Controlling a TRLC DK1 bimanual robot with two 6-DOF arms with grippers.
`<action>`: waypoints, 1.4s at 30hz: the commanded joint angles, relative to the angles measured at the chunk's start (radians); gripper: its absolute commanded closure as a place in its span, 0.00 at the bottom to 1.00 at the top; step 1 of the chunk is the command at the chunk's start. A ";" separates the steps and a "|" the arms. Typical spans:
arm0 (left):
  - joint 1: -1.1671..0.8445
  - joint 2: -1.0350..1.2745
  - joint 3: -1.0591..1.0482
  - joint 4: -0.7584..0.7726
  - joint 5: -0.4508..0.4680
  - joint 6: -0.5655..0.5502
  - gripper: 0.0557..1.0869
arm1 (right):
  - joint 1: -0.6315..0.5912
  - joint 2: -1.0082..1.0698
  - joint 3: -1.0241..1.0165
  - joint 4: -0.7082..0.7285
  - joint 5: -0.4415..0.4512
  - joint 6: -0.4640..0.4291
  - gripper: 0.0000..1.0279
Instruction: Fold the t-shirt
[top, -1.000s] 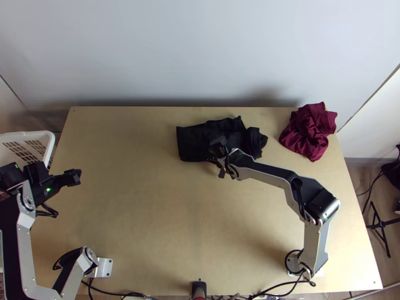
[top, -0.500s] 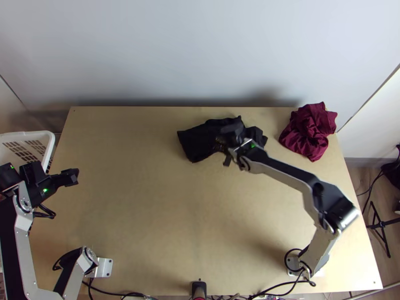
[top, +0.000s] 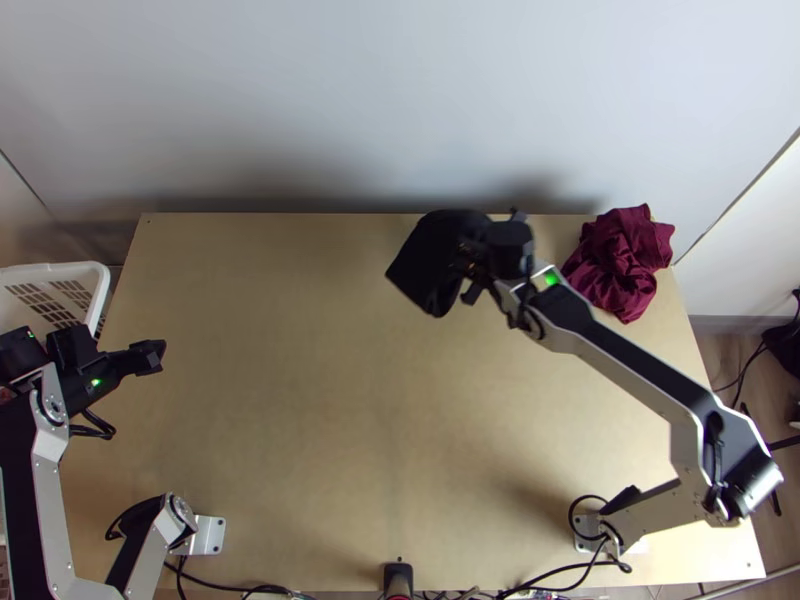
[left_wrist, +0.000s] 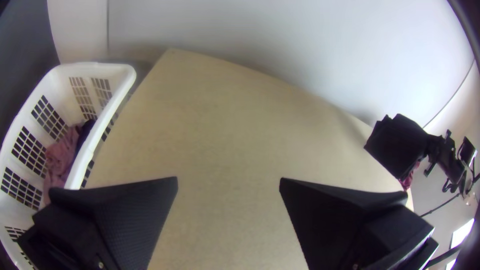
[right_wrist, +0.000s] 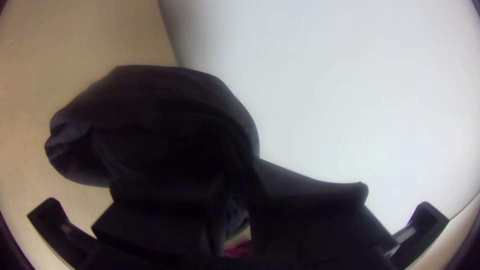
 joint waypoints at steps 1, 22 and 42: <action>-0.011 0.005 0.001 0.000 0.003 0.007 0.04 | -0.101 -0.077 -0.020 0.033 0.007 -0.034 0.97; -0.023 0.000 -0.026 -0.009 0.003 0.032 0.04 | -0.663 0.027 0.129 0.251 -0.088 -0.210 0.97; 0.003 -0.006 -0.059 0.002 0.001 0.078 0.04 | -0.795 0.068 -0.269 0.478 -0.147 -0.250 0.97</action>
